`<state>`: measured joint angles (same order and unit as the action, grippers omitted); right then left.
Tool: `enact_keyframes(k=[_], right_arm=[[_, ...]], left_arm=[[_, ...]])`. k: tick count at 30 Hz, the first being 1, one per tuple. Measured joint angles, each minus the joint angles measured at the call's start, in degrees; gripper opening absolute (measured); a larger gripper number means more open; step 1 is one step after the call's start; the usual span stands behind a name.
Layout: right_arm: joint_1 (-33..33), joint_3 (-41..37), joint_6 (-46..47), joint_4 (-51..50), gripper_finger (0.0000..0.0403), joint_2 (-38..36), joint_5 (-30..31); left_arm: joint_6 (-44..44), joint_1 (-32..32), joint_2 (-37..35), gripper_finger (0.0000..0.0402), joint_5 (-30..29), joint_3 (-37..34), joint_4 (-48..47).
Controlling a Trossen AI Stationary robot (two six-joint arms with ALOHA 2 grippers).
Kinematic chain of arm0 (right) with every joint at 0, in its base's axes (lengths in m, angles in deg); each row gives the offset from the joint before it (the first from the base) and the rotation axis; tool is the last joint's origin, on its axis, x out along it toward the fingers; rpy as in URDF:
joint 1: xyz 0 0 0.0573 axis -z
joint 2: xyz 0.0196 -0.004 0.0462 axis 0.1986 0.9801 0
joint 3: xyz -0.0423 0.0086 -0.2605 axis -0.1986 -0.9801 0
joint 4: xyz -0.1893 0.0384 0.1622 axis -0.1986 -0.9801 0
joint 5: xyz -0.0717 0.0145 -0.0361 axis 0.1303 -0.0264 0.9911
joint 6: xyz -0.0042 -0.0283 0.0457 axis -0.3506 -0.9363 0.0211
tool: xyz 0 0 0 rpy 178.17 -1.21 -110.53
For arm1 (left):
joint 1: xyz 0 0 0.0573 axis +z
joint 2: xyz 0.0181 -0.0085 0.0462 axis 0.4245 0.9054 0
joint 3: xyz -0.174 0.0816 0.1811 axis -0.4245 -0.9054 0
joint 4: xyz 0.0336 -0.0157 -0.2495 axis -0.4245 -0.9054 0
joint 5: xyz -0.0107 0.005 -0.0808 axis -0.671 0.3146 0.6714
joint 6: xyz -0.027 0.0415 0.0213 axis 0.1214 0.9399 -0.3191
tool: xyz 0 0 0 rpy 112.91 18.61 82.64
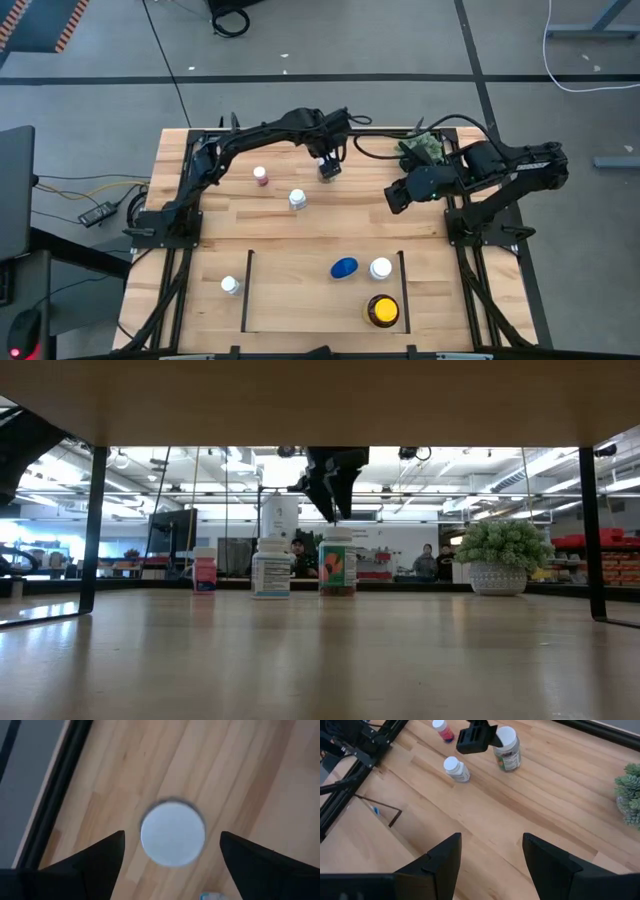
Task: Pick and place medicine bottles onto shelf by color
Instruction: Put the green medicine bottle on the shelf
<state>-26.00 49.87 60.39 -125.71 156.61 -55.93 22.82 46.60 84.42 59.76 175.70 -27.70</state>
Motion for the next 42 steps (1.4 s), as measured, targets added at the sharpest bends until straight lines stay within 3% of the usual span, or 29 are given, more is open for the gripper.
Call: enact_keyframes(k=[10,24,42], right_arm=[[0.00,0.00,1.59,0.06,0.0218,-0.02,-1.04],[0.00,0.00,3.10,0.45,0.0218,-0.02,-1.51],[-0.77,0.00,4.42,0.50,0.0218,-0.02,-2.05]], left_arm=[[-0.43,0.11,1.92,0.0338,0.04,-0.06,1.71],[-1.02,0.20,3.67,0.0314,0.04,-0.05,4.30],[0.11,-0.16,3.65,0.0304,0.02,-1.35,0.04]])
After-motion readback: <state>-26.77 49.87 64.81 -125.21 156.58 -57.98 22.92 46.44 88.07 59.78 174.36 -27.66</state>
